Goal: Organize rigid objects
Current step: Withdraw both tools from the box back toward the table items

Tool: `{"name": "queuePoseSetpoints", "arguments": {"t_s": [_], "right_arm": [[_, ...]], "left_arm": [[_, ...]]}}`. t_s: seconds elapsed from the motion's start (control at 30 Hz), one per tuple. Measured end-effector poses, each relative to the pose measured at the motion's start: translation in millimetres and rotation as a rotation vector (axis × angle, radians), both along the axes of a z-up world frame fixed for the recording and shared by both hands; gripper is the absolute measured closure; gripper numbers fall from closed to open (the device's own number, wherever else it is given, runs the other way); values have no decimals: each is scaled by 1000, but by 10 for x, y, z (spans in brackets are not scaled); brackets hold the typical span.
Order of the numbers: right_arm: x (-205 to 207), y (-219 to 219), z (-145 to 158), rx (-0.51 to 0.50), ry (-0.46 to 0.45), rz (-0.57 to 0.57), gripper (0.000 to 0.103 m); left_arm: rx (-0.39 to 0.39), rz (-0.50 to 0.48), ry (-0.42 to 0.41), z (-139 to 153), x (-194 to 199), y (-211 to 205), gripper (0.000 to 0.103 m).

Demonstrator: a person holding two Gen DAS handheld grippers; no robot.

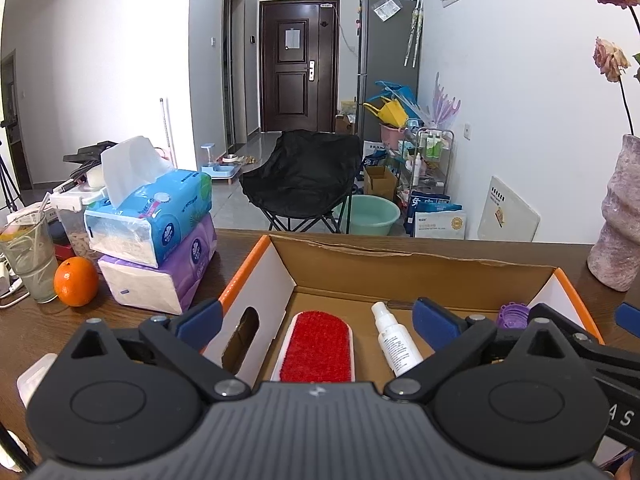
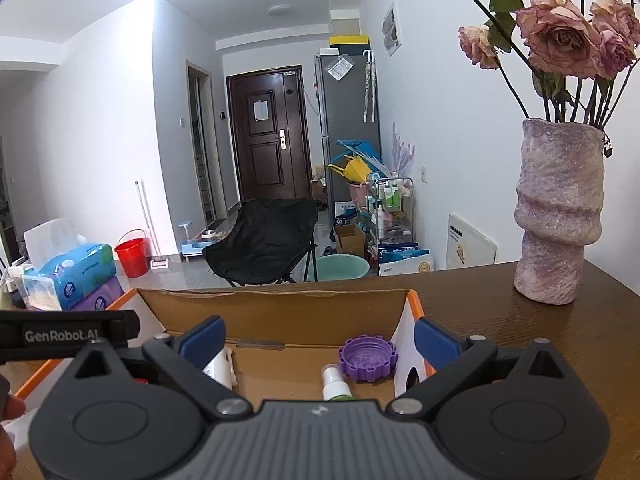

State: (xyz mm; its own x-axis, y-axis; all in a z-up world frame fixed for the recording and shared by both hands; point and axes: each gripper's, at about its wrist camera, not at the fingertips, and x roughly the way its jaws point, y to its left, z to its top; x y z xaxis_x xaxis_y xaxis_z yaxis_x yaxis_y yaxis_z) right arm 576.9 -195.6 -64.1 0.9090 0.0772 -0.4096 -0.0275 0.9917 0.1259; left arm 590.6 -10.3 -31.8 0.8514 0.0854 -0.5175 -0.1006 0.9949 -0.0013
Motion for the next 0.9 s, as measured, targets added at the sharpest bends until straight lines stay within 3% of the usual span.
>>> {"name": "queuePoseSetpoints", "arguments": {"t_s": [0.9], "right_arm": [[-262, -109, 85, 0, -20, -14, 0]], "left_arm": [[13, 23, -22, 68, -279, 88, 0]]}}
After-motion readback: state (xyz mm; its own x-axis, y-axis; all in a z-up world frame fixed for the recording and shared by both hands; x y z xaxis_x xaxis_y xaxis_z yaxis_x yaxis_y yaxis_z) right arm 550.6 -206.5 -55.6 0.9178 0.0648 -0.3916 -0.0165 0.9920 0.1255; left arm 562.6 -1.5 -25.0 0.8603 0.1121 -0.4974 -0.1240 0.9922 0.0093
